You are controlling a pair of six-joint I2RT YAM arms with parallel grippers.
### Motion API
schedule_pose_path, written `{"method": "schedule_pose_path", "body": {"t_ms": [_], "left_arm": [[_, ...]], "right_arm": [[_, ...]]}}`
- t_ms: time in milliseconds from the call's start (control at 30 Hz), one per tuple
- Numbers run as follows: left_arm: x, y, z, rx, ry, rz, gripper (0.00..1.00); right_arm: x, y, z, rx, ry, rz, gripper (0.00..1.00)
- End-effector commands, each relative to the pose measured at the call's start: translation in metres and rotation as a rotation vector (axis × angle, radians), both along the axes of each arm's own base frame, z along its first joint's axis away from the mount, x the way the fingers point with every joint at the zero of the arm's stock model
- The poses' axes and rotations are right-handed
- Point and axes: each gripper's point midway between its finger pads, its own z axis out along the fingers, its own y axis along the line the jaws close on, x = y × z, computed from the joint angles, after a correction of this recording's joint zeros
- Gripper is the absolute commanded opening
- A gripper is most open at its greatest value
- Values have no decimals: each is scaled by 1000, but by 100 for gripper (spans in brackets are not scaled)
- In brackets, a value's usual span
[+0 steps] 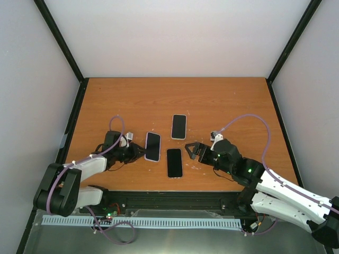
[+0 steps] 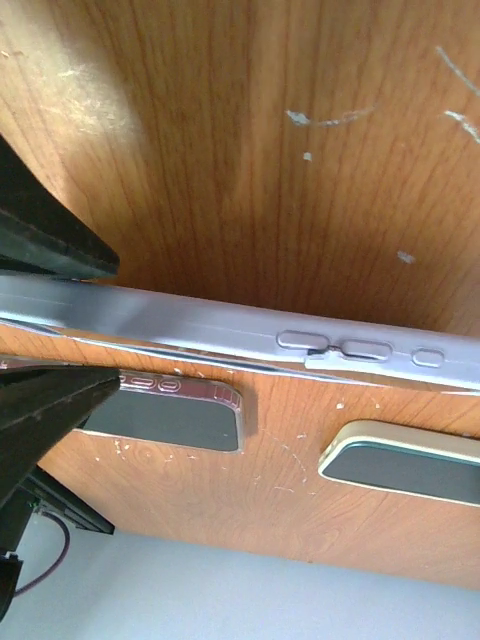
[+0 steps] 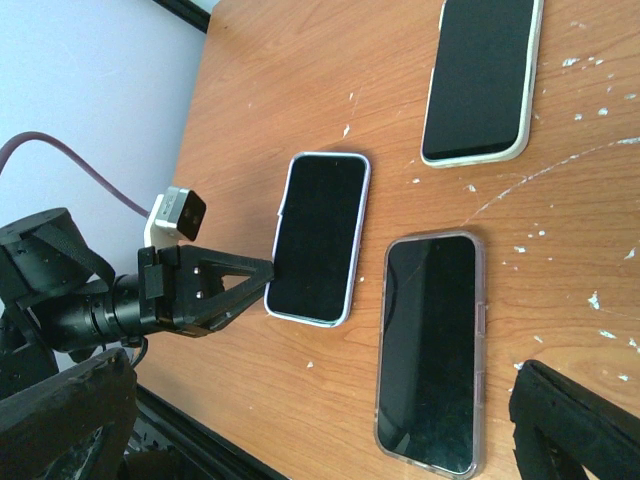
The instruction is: Put the phone into the phone case
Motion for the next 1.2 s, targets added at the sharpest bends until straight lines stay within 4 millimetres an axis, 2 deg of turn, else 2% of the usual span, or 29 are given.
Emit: {"method": "schedule_pose_path", "body": {"t_ms": [0,200,367,433,633,833,1000,1167], "left_arm": [[9,0,15,0,-72,-2,30],[12,5,34,28,-100,16,59],[17,10,72,59,-172,38,86],[20,14,95,83,-222,46,99],[21,25,179,137,-439,56,99],[8,27,259,137,-641,33,99],[-3,31,300,138,-714,43,99],[-17,29,323,101,-779,24,99]], "right_arm": [[5,-13,14,-37,-44,-52,100],[7,-27,26,-78,-73,-94,100],[9,-42,41,-121,-102,-135,100],[9,-46,49,-137,-120,-143,100],[12,-59,85,-186,-204,-159,100],[8,-70,130,-196,-287,-157,100],[6,-81,154,-184,-325,-185,100],[1,-85,161,-153,-336,-179,100]]}}
